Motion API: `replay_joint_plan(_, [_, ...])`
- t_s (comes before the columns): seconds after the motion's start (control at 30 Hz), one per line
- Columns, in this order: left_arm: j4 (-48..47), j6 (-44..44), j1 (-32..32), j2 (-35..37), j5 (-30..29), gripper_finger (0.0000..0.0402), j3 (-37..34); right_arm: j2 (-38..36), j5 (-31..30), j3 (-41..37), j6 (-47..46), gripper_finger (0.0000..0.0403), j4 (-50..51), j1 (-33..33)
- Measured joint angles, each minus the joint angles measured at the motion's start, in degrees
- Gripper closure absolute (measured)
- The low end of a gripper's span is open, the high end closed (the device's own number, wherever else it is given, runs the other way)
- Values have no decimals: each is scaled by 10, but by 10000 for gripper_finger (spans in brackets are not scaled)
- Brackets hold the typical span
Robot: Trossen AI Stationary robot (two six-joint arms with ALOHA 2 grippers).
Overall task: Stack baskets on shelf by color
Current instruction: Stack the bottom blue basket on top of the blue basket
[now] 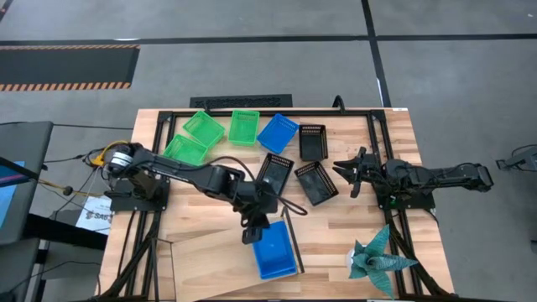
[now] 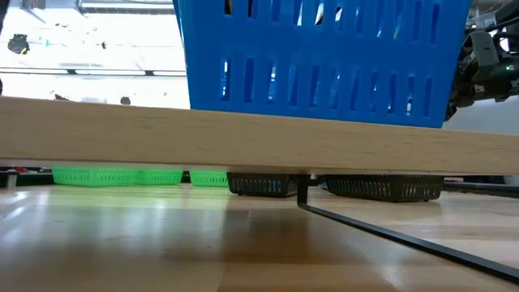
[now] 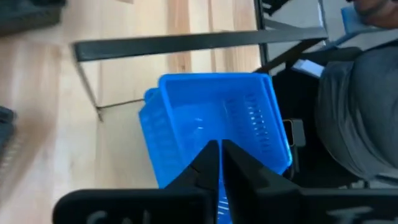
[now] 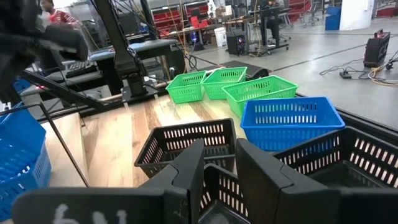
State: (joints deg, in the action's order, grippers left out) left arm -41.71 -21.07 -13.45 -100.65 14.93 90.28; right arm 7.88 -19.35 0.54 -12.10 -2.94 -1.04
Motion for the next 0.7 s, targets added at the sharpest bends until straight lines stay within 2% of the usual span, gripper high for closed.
replay_joint_plan(0.53, [-11, 5, 28, -17, 12, 401, -6, 0, 0, 0, 0, 285, 0, 0])
replay_joint_plan(0.7, [0, 9, 34, -17, 49, 401, -6, 0, 0, 0, 0, 285, 0, 0])
